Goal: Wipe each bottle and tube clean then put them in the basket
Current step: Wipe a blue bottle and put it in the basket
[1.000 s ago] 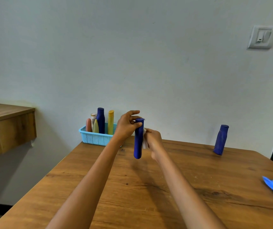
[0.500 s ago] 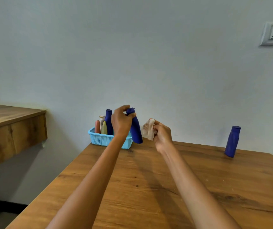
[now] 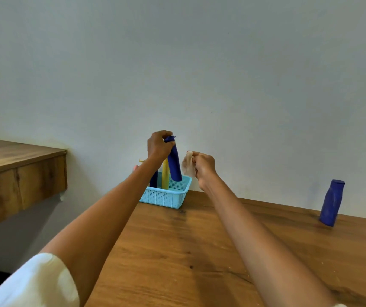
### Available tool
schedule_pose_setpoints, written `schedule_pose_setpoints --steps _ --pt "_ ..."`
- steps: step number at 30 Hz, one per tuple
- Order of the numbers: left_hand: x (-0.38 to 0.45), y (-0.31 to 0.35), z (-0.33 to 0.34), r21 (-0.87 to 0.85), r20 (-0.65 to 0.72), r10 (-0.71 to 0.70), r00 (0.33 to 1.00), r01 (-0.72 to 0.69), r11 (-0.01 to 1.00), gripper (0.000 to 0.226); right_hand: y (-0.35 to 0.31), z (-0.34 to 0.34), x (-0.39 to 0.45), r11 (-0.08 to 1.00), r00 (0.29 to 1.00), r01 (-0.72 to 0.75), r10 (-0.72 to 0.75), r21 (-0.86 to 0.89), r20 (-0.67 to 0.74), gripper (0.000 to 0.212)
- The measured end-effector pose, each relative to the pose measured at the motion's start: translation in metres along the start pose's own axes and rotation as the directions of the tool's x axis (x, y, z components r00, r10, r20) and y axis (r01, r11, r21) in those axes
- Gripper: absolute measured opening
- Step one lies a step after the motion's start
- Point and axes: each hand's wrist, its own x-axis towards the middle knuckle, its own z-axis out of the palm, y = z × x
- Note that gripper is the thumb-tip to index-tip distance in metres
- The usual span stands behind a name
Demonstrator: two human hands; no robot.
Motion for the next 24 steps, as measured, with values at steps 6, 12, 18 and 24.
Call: schedule_pose_setpoints --steps 6,12,18,24 --pt "0.014 -0.013 0.021 0.207 0.395 0.144 0.907 -0.24 0.949 0.05 0.022 -0.015 0.023 0.997 0.994 -0.068 0.064 -0.044 -0.086 0.016" --pt "0.034 -0.027 0.029 0.339 0.637 0.05 0.77 -0.338 0.878 0.059 0.037 -0.029 0.049 0.983 0.999 0.021 -0.027 -0.184 -0.033 0.027" --pt "0.041 -0.047 0.031 0.421 0.646 0.025 0.763 -0.384 0.822 0.057 0.053 -0.033 0.067 0.98 0.996 -0.047 0.031 -0.192 -0.089 0.016" --pt "0.048 -0.046 0.029 0.524 0.656 0.061 0.752 -0.513 0.68 0.061 0.06 -0.032 0.079 0.976 0.982 -0.114 0.083 -0.186 -0.17 0.022"
